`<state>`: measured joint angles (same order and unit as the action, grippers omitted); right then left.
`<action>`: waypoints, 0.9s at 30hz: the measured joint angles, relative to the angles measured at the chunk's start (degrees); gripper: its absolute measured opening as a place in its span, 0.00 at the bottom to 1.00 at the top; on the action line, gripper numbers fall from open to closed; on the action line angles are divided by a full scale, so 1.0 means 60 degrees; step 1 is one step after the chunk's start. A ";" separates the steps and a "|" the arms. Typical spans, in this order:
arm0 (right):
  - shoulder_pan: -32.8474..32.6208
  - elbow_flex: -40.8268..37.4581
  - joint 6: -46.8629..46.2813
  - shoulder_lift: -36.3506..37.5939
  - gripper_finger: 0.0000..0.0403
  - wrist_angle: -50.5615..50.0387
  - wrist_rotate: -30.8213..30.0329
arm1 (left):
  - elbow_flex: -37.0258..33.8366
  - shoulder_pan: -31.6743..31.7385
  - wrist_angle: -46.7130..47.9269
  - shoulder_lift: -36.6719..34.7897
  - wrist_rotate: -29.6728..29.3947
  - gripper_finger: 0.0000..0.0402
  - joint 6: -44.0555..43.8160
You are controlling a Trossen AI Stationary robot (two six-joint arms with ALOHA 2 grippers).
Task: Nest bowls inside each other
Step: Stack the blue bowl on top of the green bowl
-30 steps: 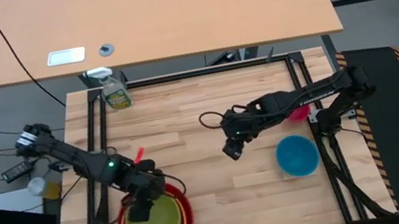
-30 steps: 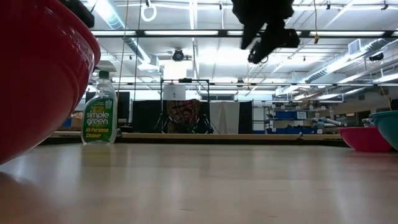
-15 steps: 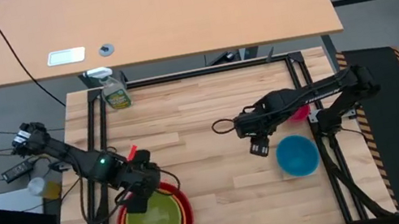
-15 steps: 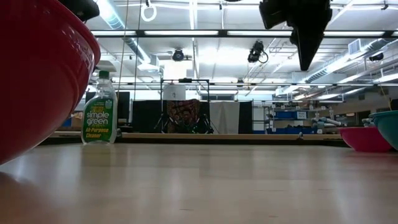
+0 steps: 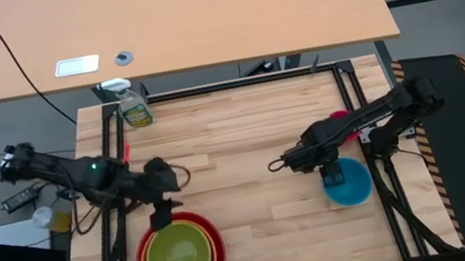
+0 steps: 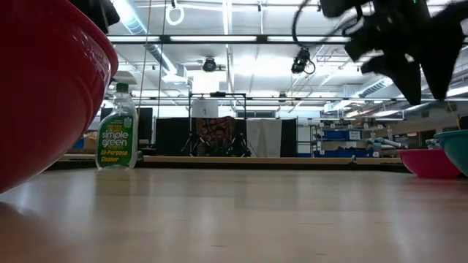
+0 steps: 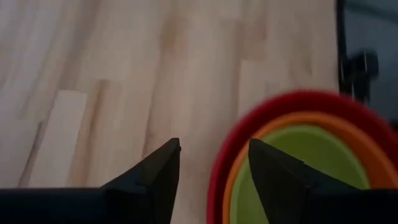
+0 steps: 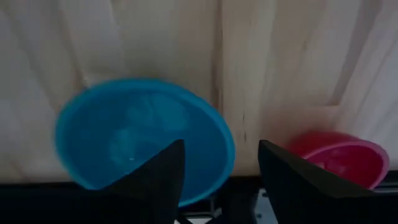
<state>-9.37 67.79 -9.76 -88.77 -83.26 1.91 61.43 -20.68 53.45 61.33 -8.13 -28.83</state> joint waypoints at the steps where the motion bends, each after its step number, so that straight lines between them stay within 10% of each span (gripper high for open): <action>1: 0.0000 -0.0297 0.0063 0.0000 0.51 0.0052 0.0000 | 0.0000 0.0144 0.0053 -0.0091 -0.0074 0.48 -0.0344; 14: -0.0134 -0.2463 0.0142 -0.0007 0.47 0.1561 0.0327 | 0.0003 0.0608 0.0033 -0.0104 -0.0399 0.48 -0.1465; 27: -0.0221 -0.1811 -0.0759 -0.0015 0.35 0.1971 0.0387 | 0.0004 0.0608 0.0077 -0.0111 0.0467 0.48 -0.1008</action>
<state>-10.69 56.92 -14.31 -88.86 -71.44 4.23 61.45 -17.04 53.91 60.66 -5.33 -34.88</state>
